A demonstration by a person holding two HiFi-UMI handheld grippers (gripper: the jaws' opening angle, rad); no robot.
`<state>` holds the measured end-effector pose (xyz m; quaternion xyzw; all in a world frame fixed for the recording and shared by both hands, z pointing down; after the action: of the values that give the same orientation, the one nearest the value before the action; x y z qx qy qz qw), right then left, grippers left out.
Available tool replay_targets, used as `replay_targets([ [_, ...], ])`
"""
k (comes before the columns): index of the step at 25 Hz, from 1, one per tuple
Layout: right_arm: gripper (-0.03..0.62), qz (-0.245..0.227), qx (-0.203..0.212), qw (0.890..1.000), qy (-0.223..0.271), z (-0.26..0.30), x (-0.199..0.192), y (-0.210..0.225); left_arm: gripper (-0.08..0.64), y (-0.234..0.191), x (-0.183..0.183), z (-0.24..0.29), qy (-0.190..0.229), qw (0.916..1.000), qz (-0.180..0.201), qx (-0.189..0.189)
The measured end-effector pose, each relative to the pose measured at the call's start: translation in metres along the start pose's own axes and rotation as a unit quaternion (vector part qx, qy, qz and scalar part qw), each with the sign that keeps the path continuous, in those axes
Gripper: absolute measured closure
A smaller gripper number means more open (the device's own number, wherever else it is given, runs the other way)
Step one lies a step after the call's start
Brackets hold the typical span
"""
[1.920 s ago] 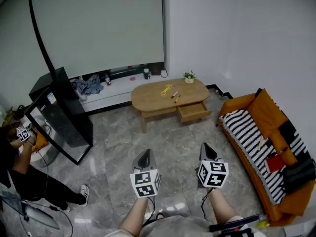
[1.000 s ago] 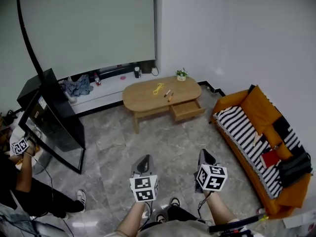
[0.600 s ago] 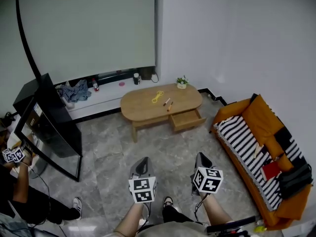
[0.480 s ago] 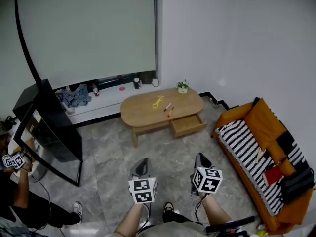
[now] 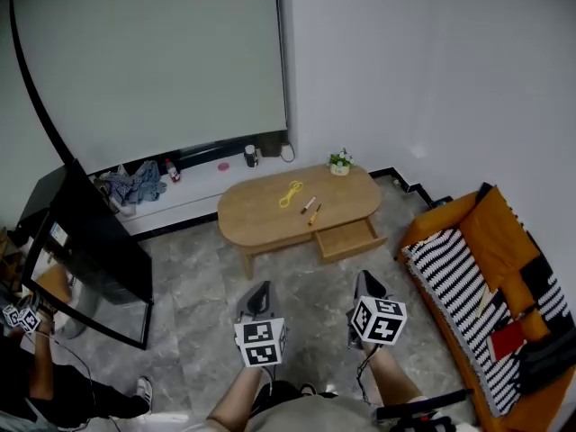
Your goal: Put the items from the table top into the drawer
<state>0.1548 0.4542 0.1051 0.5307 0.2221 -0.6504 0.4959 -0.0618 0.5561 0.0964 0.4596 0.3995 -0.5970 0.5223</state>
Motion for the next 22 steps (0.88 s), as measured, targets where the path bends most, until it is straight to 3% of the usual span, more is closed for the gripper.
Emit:
replay_targets([
  [5, 0.6, 0.01, 0.001, 1.0, -0.019, 0.05, 0.001, 0.014, 0.557, -0.006, -0.004, 0.056, -0.019, 0.9998, 0.002, 0.003],
  [11, 0.6, 0.012, -0.02, 0.999, -0.034, 0.139, 0.013, 0.029, 0.557, -0.017, -0.004, 0.156, -0.032, 0.9991, -0.009, -0.026],
  [22, 0.6, -0.003, -0.048, 0.999, -0.014, 0.323, 0.117, 0.03, 0.557, -0.073, 0.075, 0.366, -0.012, 0.9985, -0.01, -0.053],
])
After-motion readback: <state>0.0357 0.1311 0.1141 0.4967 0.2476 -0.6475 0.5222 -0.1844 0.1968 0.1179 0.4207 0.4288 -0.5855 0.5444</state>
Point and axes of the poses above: the fingertips, and each gripper's own axes: z forward along the fingers, y to its right, x out of its top, the point moved 2 cm from there along -z, backward along the fingers, and after that the axes turned 2 degrees about z, right-handed, at the moved point
